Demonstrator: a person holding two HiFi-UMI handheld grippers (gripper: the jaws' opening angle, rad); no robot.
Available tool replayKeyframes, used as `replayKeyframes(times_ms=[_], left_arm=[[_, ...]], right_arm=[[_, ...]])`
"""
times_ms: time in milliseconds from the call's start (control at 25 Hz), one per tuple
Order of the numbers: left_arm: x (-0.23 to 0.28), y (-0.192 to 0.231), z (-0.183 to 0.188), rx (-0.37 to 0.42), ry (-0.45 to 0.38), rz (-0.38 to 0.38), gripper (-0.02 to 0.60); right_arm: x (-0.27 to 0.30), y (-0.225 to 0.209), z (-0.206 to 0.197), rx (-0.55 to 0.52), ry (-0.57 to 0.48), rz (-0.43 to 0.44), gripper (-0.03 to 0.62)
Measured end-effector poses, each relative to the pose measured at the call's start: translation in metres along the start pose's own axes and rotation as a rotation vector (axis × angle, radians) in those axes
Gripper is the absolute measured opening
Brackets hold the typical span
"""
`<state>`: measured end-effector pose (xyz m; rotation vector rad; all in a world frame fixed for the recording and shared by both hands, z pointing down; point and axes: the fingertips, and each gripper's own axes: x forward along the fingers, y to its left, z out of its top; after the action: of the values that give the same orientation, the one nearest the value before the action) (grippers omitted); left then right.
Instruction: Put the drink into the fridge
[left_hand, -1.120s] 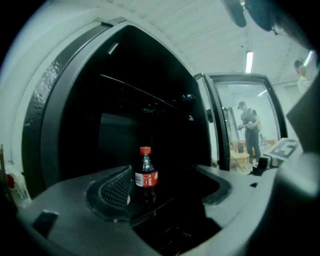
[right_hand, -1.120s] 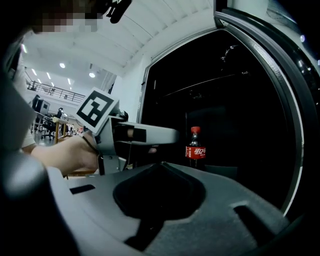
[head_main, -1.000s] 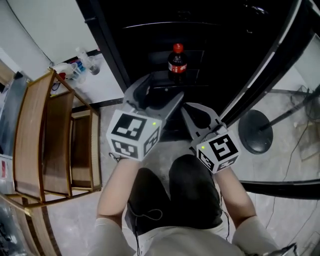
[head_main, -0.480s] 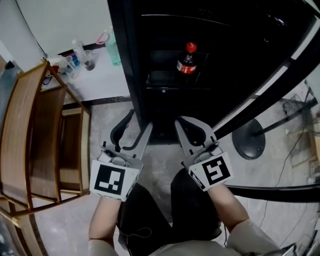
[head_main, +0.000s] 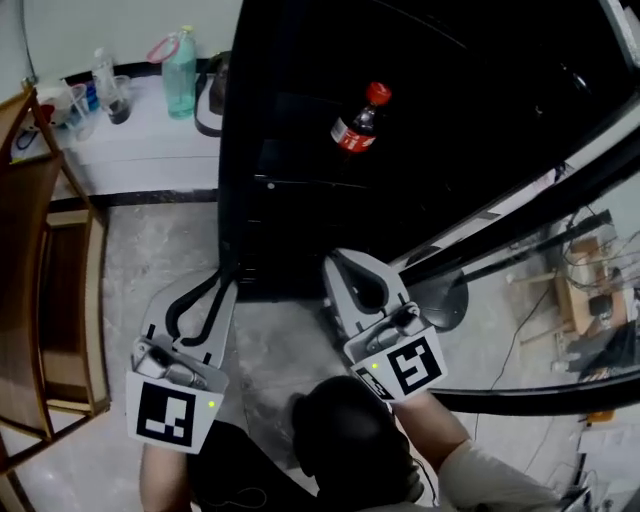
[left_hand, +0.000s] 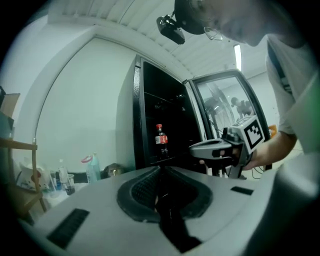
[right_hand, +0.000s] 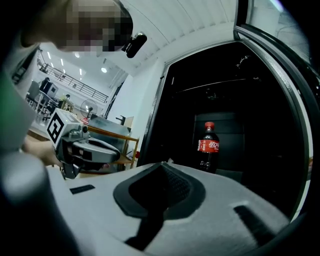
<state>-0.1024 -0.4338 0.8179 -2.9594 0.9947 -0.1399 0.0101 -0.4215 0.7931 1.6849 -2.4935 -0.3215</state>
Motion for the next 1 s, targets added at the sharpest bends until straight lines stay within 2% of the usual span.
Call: replayKeyframes(times_ms=[120,240,280,440,640,1000], left_arm=[[0.005,-0.006,-0.003,0.054,-0.01,-0.041,0.02],[0.015,-0.016,0.023,0.225,-0.106,-0.108,0.012],[0.017,-0.016,0.033,0.244,-0.121,-0.109,0.011],[0.013,-0.016,0.081,0.196,-0.113,-0.081,0.009],[-0.007,-0.025,0.176,0.154,-0.15,-0.084,0.008],[-0.068,-0.06,0.317,0.169,-0.163,-0.116,0.008]], right_arm=[[0.0,-0.006,-0.005,0.015,0.029,0.015,-0.002],[0.001,-0.013,0.0,0.022,0.044,-0.004,-0.002],[0.002,-0.015,0.007,0.02,0.04,-0.013,-0.002],[-0.002,-0.023,0.063,0.01,0.002,-0.025,-0.002],[-0.019,-0.03,0.16,-0.009,-0.037,-0.027,-0.002],[-0.066,-0.04,0.299,0.069,-0.011,-0.08,-0.002]])
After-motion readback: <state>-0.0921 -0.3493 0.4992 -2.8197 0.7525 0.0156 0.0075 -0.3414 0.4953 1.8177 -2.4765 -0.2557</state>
